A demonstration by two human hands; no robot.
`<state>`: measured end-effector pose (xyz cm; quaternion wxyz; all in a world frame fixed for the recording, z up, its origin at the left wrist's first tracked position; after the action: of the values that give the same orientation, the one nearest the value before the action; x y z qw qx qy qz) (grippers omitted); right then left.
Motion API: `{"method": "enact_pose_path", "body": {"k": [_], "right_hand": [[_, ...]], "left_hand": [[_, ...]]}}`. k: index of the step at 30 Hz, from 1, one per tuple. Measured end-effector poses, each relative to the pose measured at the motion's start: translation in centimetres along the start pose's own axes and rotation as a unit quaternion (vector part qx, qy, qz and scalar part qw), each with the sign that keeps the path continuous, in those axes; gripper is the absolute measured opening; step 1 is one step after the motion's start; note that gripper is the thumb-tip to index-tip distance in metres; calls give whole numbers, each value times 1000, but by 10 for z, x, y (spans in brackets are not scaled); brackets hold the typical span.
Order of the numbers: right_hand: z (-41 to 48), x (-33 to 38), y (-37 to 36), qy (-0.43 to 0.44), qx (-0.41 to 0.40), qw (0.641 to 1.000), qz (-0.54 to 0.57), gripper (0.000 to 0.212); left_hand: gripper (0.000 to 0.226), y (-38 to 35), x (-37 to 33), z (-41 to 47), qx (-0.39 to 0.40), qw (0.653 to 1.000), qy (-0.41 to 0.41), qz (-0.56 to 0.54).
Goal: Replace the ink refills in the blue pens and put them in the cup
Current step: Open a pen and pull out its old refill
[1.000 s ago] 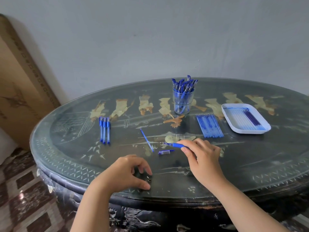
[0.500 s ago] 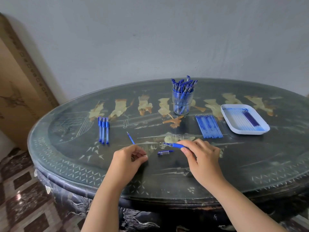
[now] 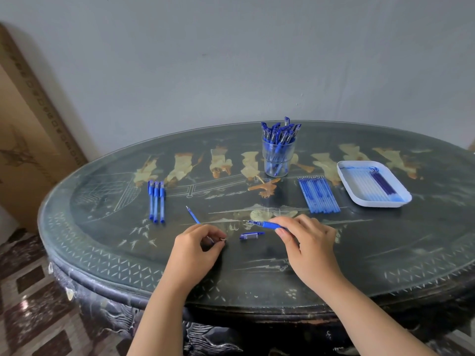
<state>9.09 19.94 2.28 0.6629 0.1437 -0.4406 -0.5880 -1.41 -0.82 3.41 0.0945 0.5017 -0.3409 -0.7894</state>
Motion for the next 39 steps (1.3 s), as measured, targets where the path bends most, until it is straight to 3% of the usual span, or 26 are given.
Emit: {"method": "enact_pose_path", "body": {"k": [14, 27, 39], "right_hand": [[-1, 0, 2, 5, -29, 1000, -5, 21], [0, 1, 2, 2, -24, 1000, 5, 22], [0, 2, 3, -2, -26, 1000, 6, 24]], "left_hand": [[19, -15, -10, 3, 37, 997, -51, 45], [28, -10, -11, 2, 18, 999, -48, 2], [16, 10, 0, 2, -99, 994, 39, -24]]}}
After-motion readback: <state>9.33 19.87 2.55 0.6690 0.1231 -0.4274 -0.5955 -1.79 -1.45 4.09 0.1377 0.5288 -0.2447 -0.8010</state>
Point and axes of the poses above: each hand's wrist, its own z-axis towards the middle knuckle, its own y-axis out of the back of the hand, x = y × z, the point moved 6 cm from there along z, towards the middle knuckle, and after that the axes turned 2 degrees about x, right-handed, at the moved point
